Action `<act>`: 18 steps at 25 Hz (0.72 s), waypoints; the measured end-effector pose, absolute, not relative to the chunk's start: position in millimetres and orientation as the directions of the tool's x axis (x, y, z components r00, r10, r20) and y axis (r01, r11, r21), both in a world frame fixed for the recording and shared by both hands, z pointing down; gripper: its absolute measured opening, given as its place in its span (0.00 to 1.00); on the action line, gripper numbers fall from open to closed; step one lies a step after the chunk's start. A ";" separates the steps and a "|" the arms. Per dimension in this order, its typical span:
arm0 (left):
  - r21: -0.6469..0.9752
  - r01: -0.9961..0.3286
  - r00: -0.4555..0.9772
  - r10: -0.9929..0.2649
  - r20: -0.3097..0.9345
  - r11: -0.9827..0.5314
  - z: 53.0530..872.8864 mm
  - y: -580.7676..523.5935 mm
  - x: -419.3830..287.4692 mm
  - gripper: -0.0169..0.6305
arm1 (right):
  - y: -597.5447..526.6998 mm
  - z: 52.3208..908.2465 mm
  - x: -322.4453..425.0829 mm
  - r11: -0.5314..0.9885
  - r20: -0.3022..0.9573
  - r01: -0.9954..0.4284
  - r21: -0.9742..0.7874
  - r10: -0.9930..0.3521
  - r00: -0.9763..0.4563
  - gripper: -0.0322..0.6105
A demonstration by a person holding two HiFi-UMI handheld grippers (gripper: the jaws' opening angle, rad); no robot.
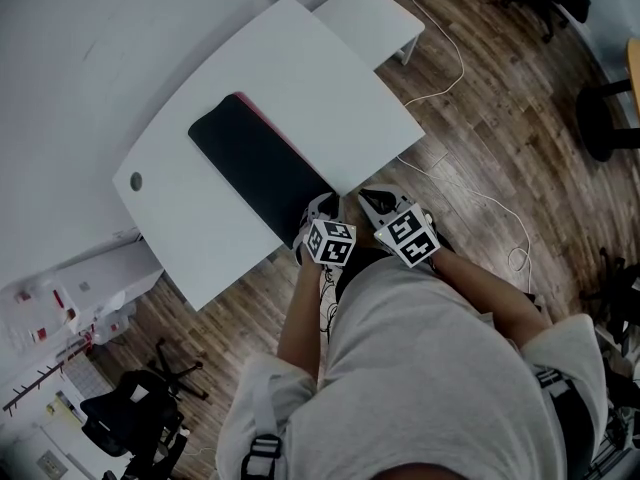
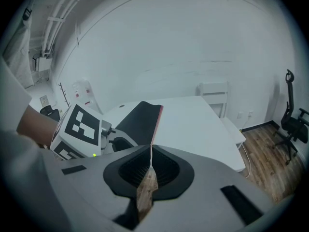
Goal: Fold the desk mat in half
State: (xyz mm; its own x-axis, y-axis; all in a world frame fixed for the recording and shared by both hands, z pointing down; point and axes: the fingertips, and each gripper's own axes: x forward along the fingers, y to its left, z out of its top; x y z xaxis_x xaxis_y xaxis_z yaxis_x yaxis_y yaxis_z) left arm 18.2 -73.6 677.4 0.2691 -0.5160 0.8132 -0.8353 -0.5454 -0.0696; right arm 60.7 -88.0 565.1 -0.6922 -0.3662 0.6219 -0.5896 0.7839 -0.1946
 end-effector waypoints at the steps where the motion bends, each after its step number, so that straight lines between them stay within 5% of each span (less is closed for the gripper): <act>1: -0.065 -0.841 0.269 -0.519 0.811 -0.537 677.1 -74.5 19.1 0.09 | -88.7 565.7 61.4 0.784 0.621 -0.588 -0.198 -0.364 -0.694 0.12; 10: -0.062 -0.900 0.193 -0.522 0.831 -0.431 683.9 -80.4 28.2 0.09 | -104.4 581.0 66.9 0.824 0.606 -0.525 -0.215 -0.309 -0.733 0.12; 18: 0.079 -0.992 0.121 -0.568 0.814 -0.098 680.1 -83.5 20.9 0.15 | -113.2 597.5 60.6 0.878 0.594 -0.389 -0.280 -0.160 -0.789 0.12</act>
